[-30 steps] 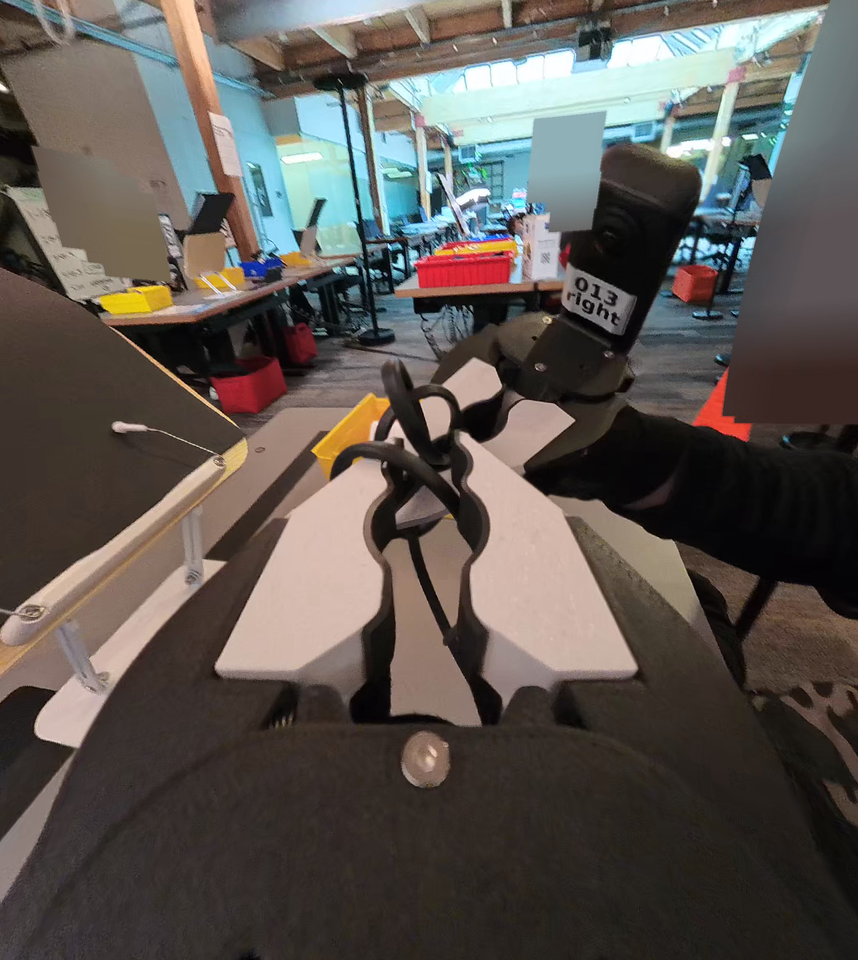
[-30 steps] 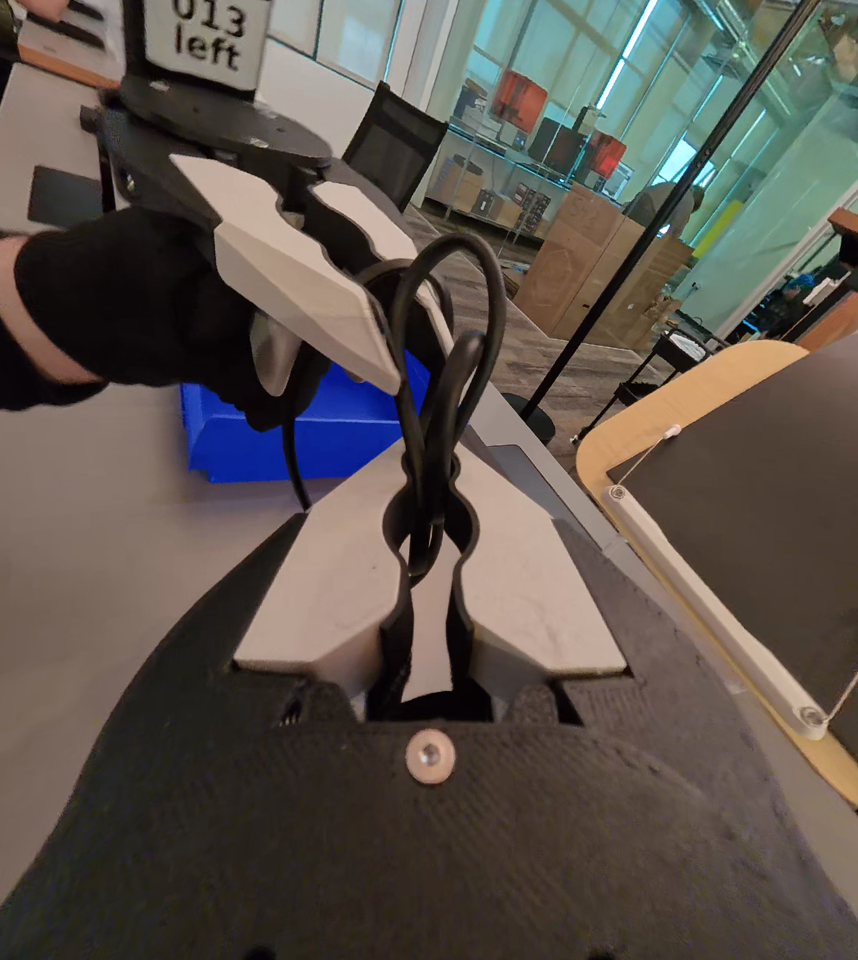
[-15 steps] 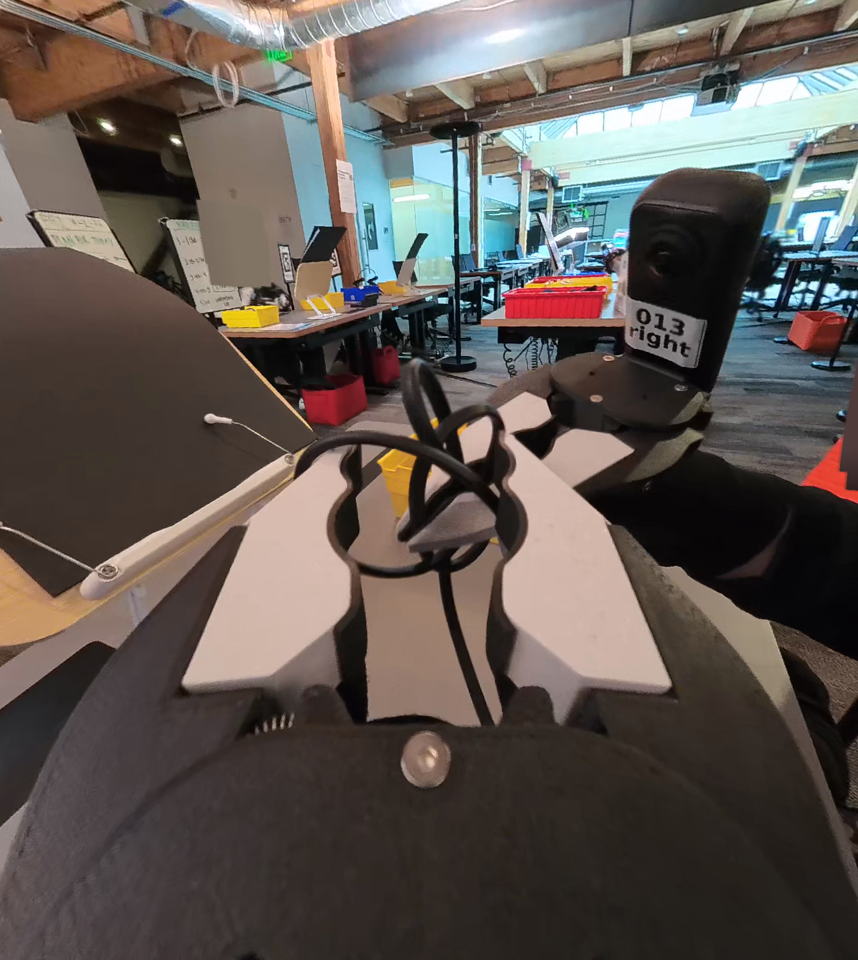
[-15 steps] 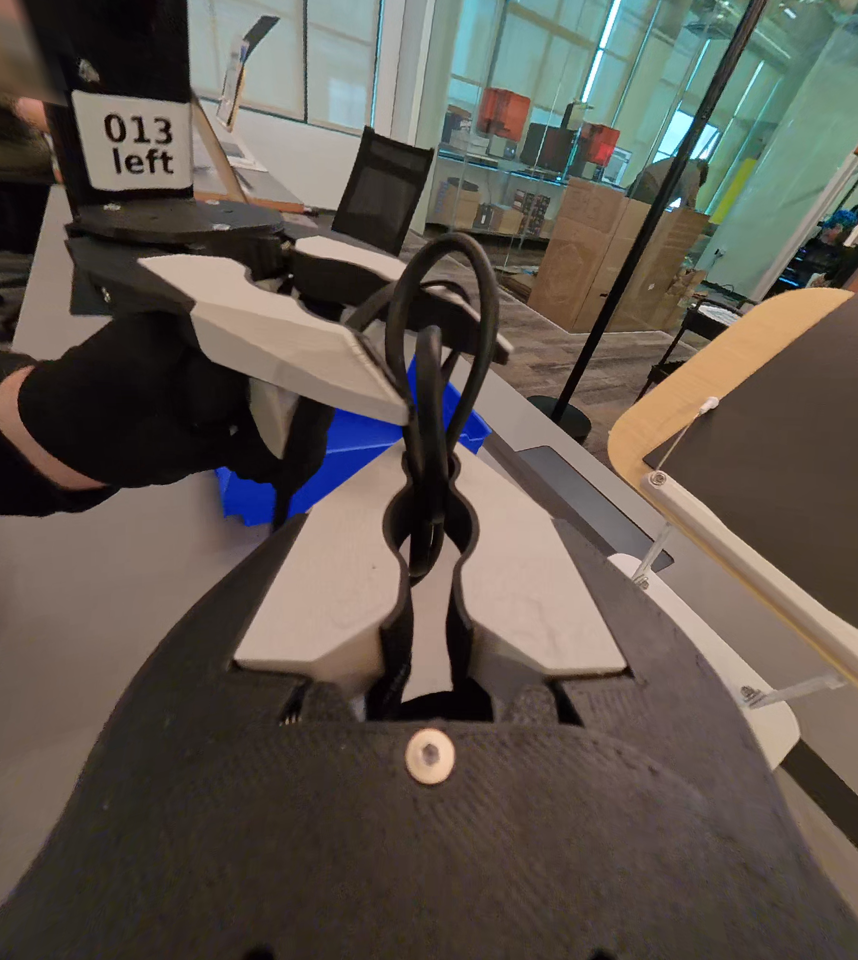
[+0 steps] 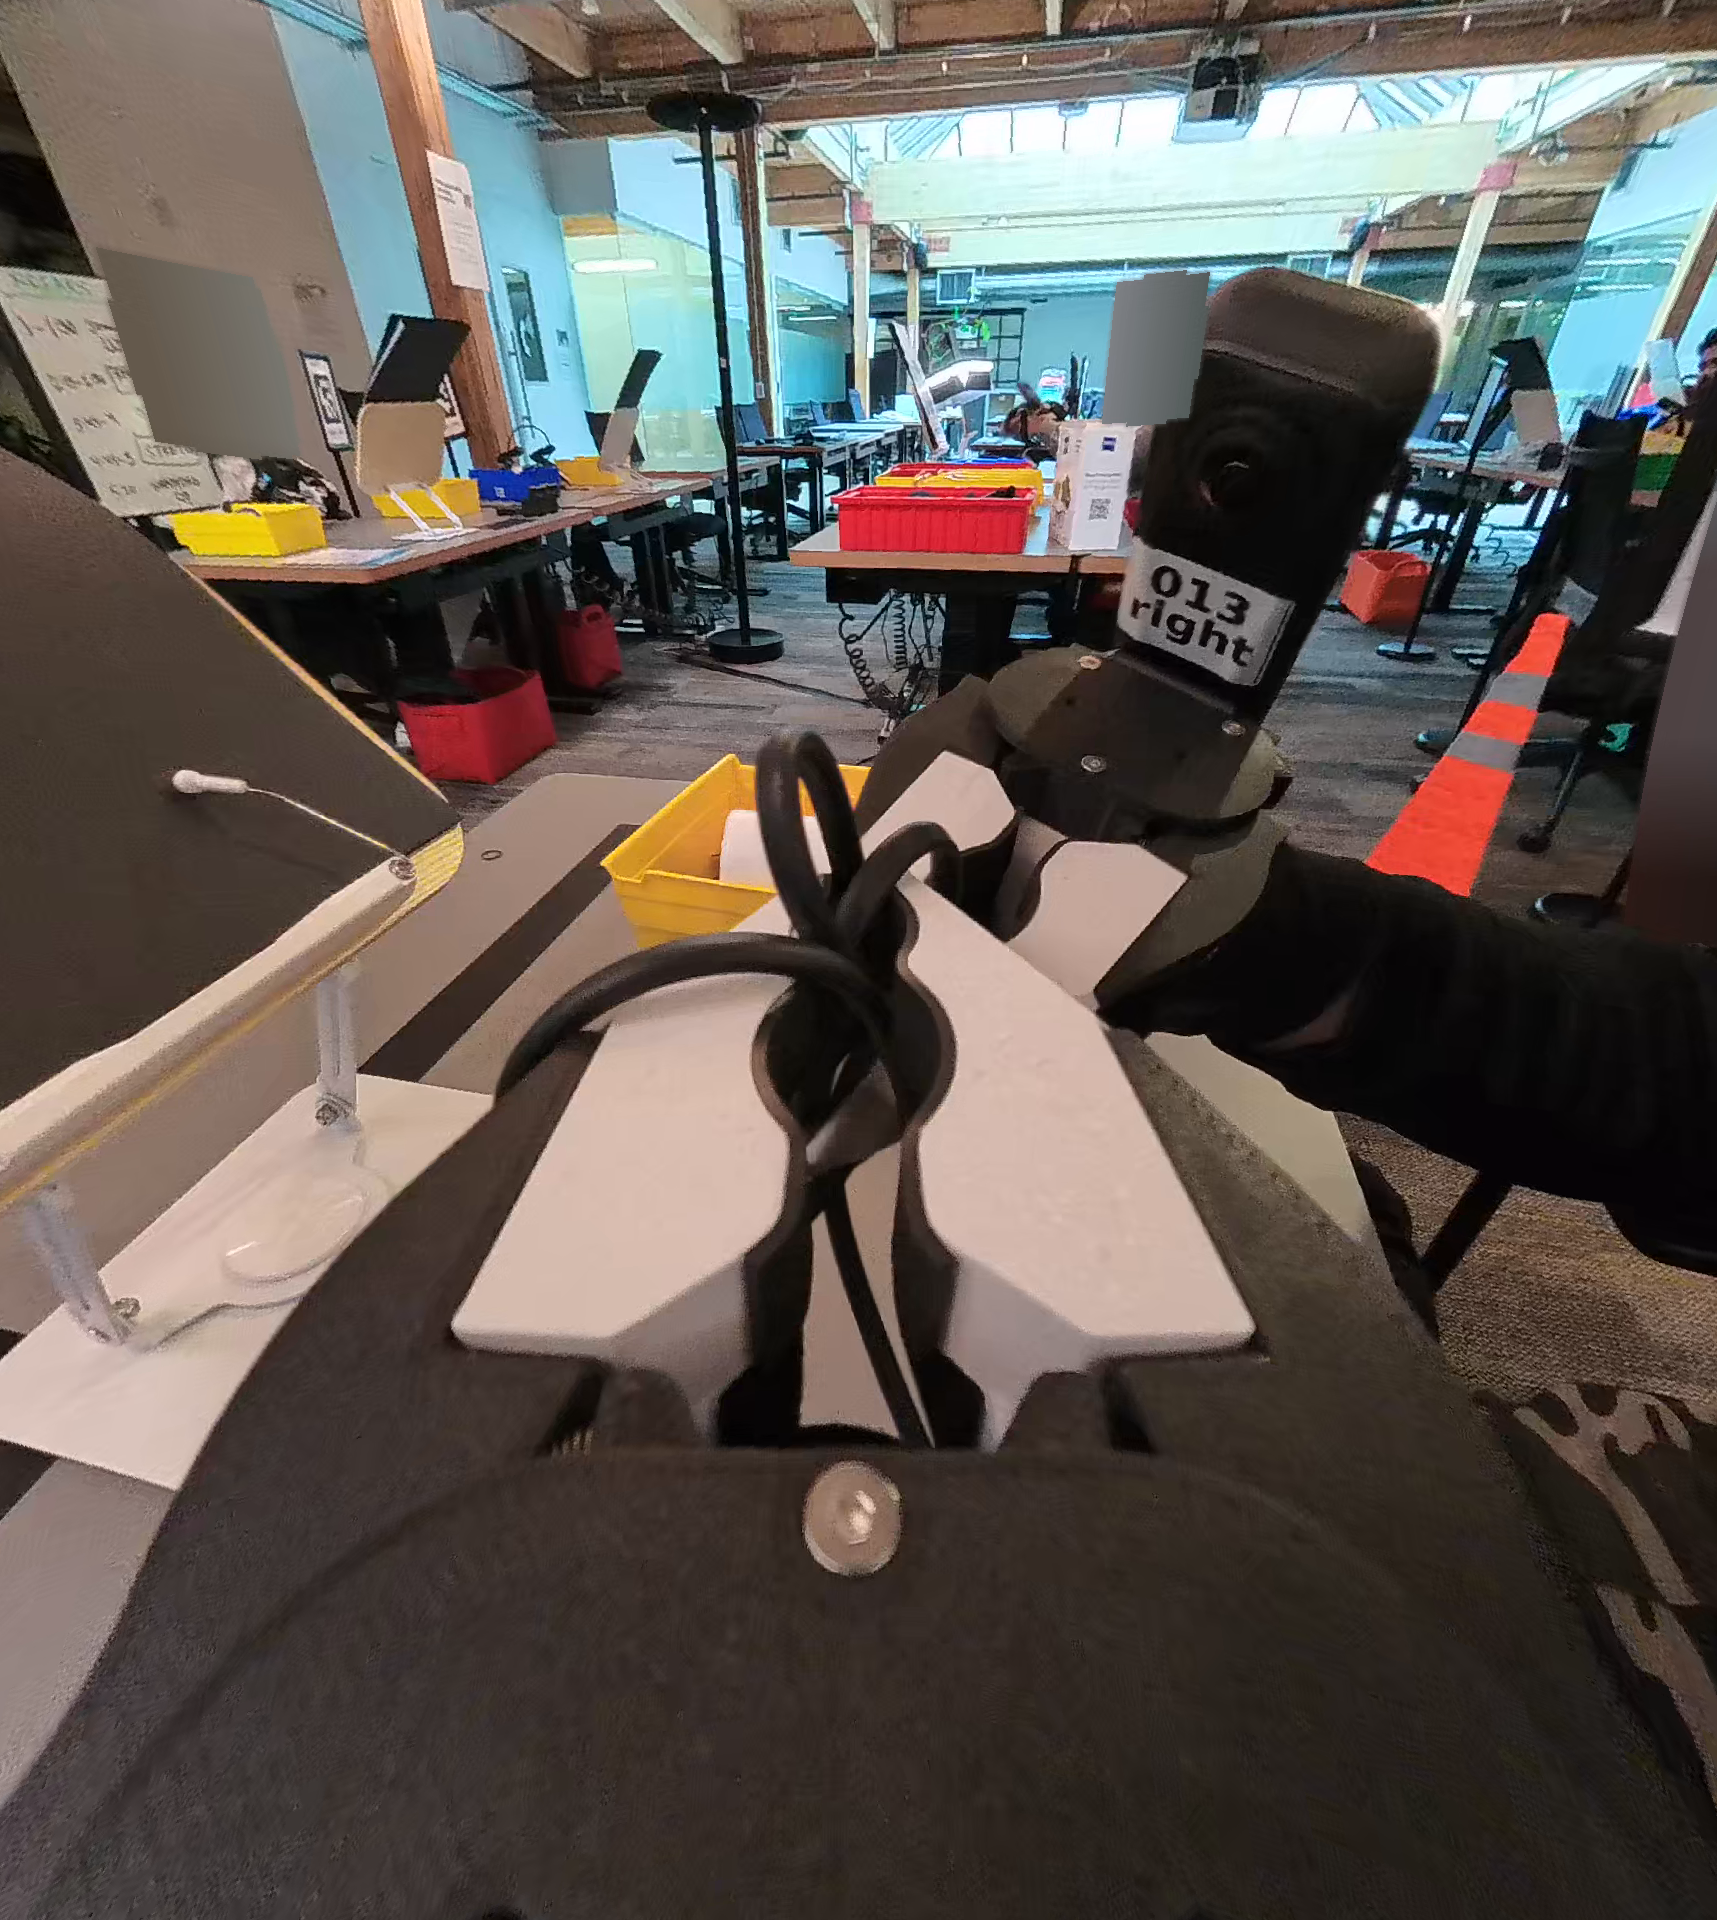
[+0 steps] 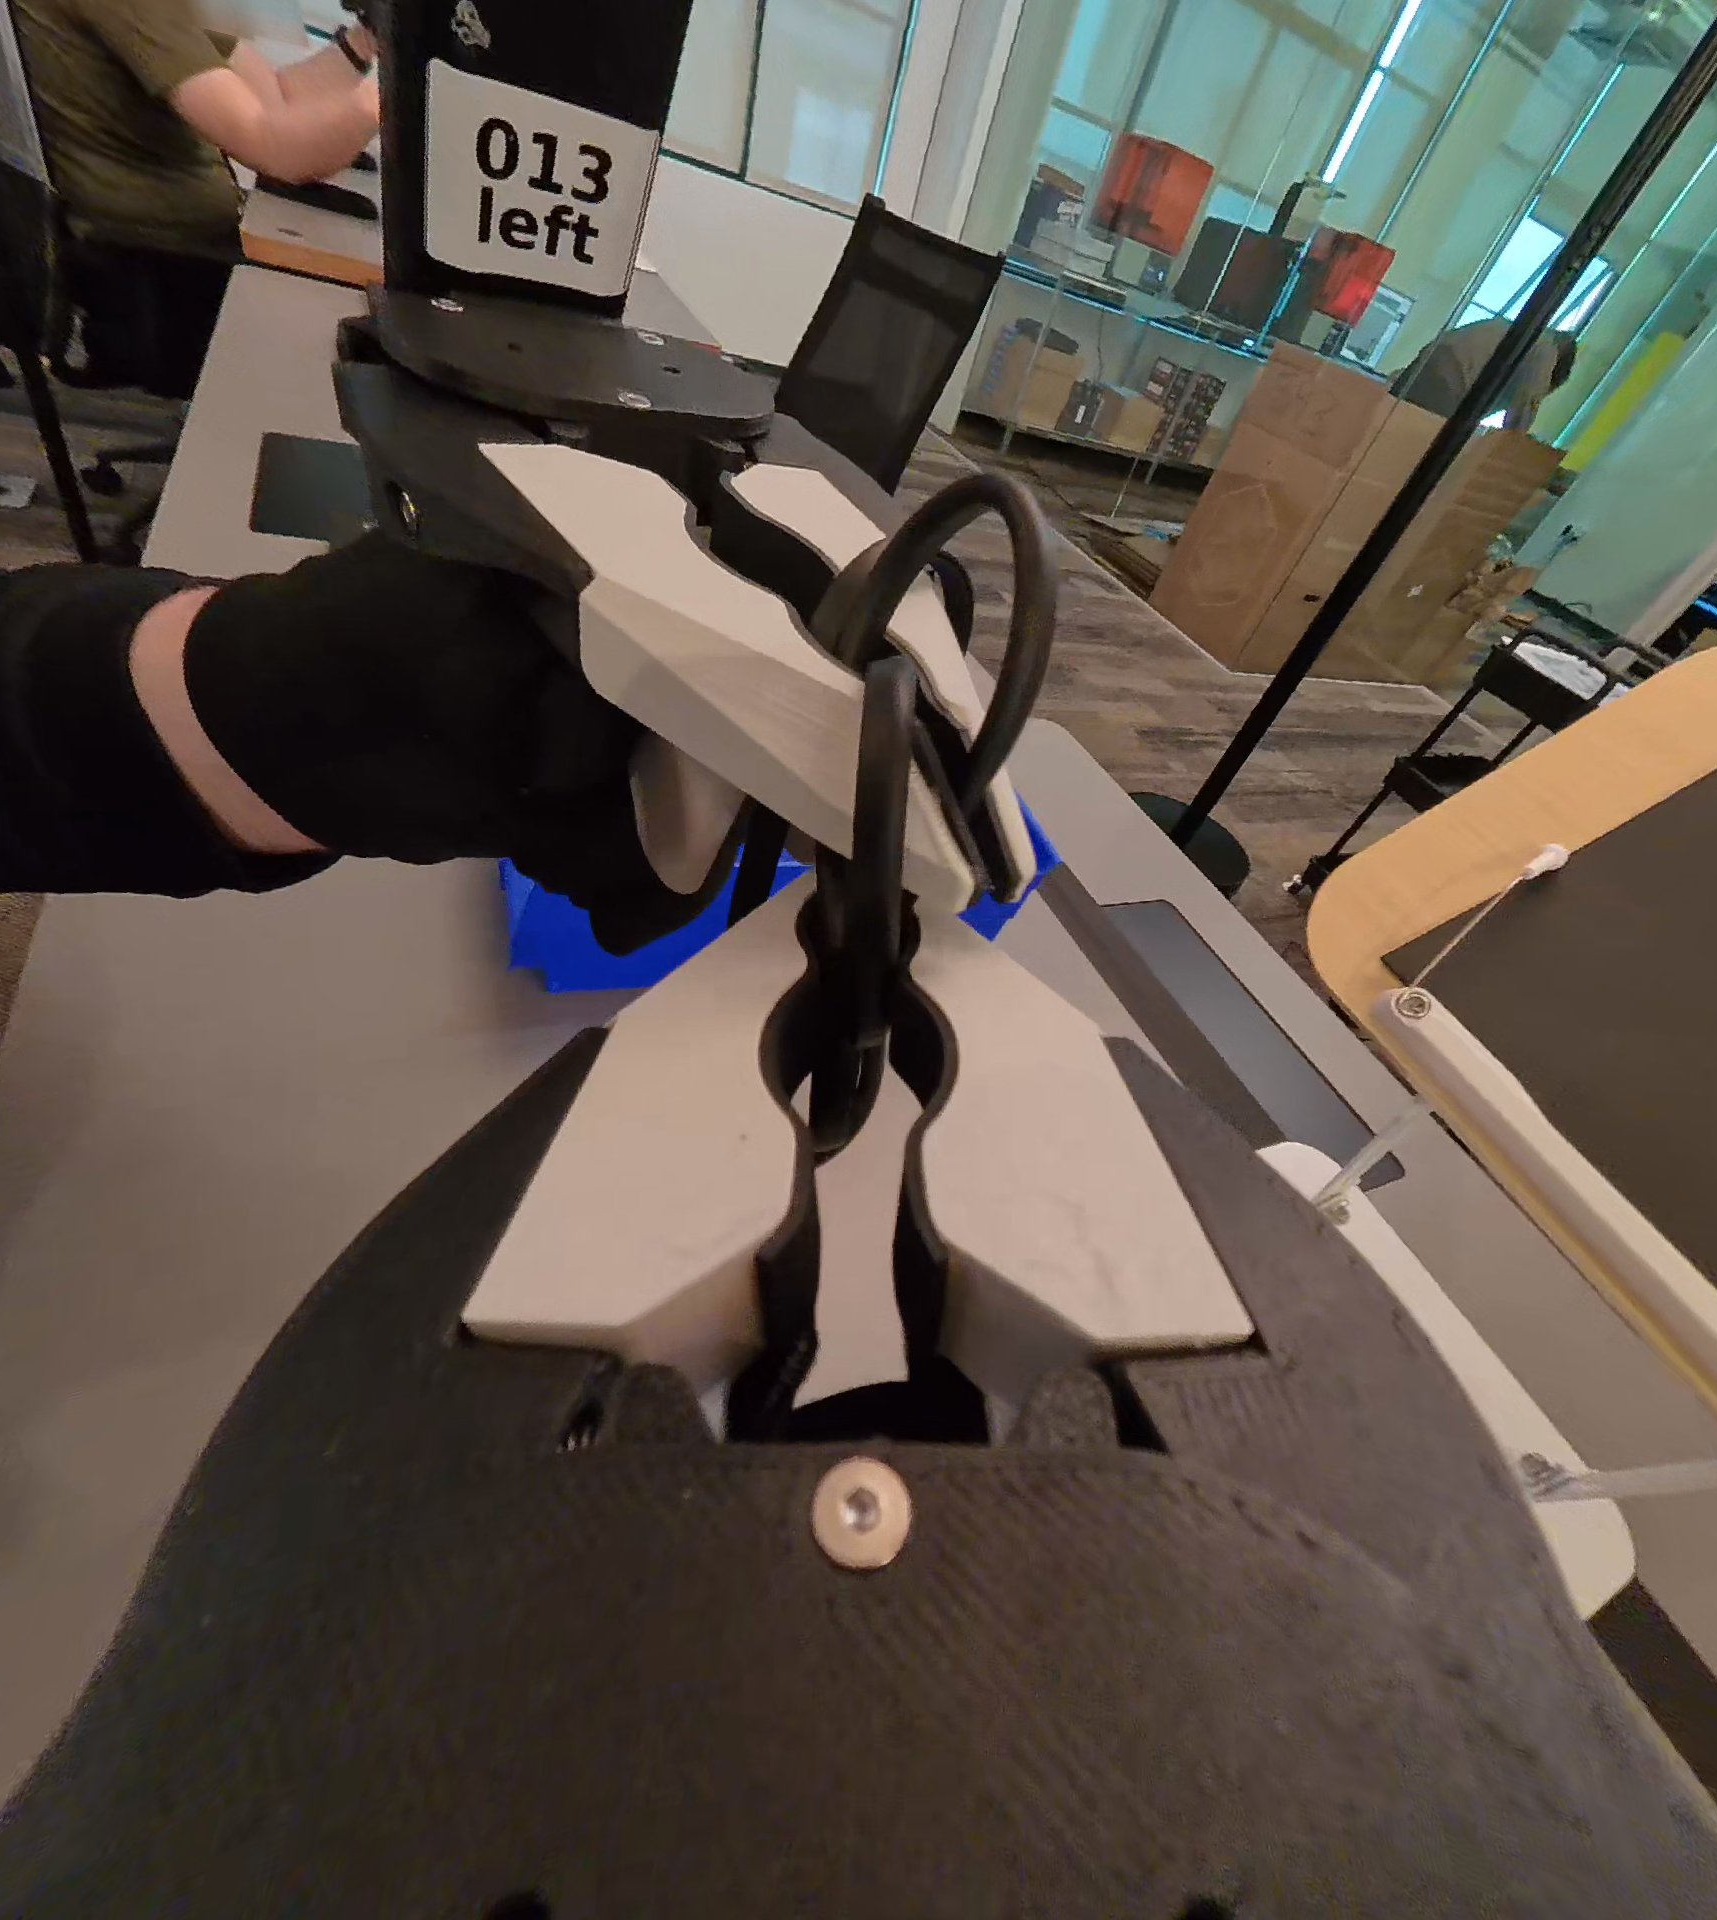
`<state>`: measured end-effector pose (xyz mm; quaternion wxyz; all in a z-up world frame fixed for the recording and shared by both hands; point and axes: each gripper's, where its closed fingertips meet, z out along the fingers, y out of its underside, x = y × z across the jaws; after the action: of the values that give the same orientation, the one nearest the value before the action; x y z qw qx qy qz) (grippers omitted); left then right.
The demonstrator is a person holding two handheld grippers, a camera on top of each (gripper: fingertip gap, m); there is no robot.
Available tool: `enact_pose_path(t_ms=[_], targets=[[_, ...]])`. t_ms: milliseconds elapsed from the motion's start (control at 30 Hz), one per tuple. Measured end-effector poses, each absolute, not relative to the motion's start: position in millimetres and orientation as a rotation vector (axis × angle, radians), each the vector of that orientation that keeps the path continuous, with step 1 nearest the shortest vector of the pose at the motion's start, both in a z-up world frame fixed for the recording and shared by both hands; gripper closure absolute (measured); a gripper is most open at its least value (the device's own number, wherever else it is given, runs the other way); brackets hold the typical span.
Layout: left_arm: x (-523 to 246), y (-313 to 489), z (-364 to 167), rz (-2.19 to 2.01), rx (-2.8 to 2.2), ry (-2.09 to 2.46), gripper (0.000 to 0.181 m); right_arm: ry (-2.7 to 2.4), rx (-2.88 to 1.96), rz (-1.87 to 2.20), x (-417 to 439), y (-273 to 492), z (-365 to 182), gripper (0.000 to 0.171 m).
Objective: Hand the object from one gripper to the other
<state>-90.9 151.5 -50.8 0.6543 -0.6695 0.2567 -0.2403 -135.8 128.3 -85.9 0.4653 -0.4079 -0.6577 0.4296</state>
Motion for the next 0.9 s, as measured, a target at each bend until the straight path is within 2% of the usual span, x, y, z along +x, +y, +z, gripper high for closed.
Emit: enact_pose_path(t_ms=[67,233,333,433,600,900], targets=[[-93.5,152.6,-50.1,-0.522,-1.519,0.574,0.179,-1.617,-1.013,1.063,-135.6,129.4,-87.3,0.162],[-118.1,156.2,-38.5,-0.452,-1.49,0.479,0.179,-1.653,-1.028,1.055,-126.9,135.7,-88.5,0.14],[-127.2,157.9,-40.0,-0.382,-1.516,0.49,0.179,-1.637,-1.027,1.05,-119.0,142.7,-81.4,0.138],[-121.5,155.7,-45.1,-0.332,-1.552,0.574,0.179,-1.585,-0.98,1.071,-113.1,144.4,-65.7,0.129],[-93.6,140.2,-55.5,-0.365,-1.586,0.785,0.179,-1.578,-0.837,1.148,-108.2,125.0,-51.6,0.14],[-80.5,117.5,-51.1,-0.577,-1.557,0.881,0.179,-1.585,-0.742,1.398,-97.7,103.5,-44.1,0.148]])
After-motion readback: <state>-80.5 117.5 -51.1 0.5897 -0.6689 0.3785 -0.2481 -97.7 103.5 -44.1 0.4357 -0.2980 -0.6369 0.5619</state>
